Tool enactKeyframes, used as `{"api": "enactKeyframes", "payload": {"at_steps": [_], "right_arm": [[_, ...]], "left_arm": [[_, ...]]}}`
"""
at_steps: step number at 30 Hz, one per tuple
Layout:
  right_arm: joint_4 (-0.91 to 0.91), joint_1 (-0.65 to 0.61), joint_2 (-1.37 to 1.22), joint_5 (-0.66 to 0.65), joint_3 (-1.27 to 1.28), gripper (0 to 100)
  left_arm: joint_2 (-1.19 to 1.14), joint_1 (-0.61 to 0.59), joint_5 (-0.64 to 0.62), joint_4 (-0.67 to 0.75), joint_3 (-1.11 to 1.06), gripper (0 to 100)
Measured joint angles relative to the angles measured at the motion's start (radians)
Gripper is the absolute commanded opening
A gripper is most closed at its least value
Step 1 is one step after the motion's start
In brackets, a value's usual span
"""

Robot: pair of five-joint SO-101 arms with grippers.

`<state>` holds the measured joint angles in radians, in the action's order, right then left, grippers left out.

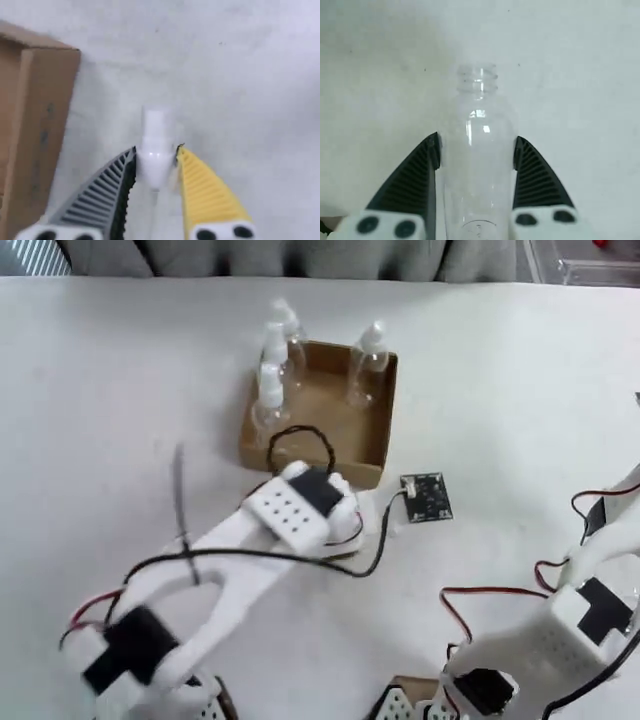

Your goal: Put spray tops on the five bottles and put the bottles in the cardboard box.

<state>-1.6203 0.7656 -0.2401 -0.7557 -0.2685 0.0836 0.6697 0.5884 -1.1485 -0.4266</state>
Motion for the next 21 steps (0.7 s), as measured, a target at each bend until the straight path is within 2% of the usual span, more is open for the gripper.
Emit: {"api": "enactKeyframes", "payload": {"at_steps": [7, 13, 17, 21], "right_arm": [[-0.068, -0.043, 0.178, 0.034, 0.052, 1.6], [-0.061, -0.114, 0.451, 0.077, 0.282, 1.6], [0.005, -0.187, 0.666, 0.157, 0.462, 1.6], [0.084, -0.318, 0.875, 0.272, 0.629, 1.8]], "left_arm": [[0.384, -0.061, -0.021, -0.002, -0.192, 2], [0.706, -0.195, -0.204, -0.003, -0.281, 2], [0.873, -0.276, -0.318, -0.032, -0.281, 2], [0.944, -0.344, -0.437, -0.063, -0.244, 2]]}}
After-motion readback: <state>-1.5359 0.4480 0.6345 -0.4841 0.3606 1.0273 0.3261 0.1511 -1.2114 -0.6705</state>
